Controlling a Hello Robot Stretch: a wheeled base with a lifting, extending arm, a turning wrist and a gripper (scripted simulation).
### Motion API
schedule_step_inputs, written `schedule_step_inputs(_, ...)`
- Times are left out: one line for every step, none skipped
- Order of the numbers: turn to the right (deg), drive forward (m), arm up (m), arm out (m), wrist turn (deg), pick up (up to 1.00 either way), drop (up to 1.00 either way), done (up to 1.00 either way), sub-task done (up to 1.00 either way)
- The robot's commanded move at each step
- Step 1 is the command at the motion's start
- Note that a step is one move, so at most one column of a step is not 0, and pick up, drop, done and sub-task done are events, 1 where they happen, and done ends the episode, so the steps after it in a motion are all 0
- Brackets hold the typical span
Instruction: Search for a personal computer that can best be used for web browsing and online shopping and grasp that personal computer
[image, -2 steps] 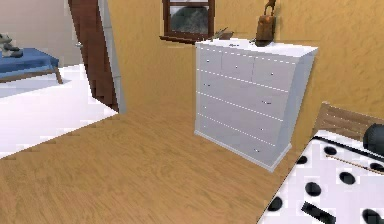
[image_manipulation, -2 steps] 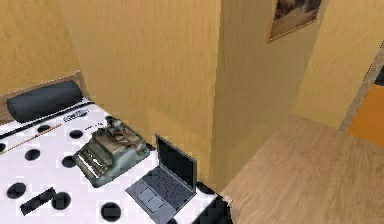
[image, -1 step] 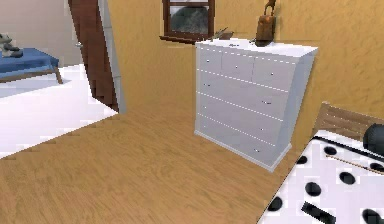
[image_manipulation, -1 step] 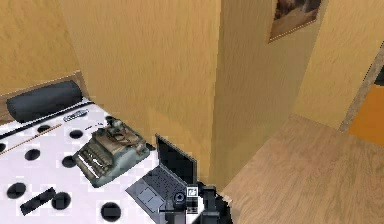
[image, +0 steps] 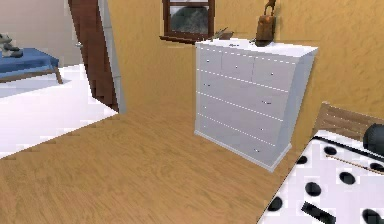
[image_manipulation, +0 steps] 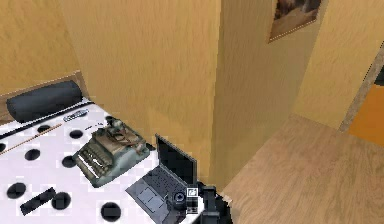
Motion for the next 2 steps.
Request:
schedule_step_inputs(0.0,0.00,0.00,0.00,45.0,0.00,0.00,0.00,0.00)
schedule_step_inputs(0.0,0.00,0.00,0.00,45.0,0.00,0.00,0.00,0.00)
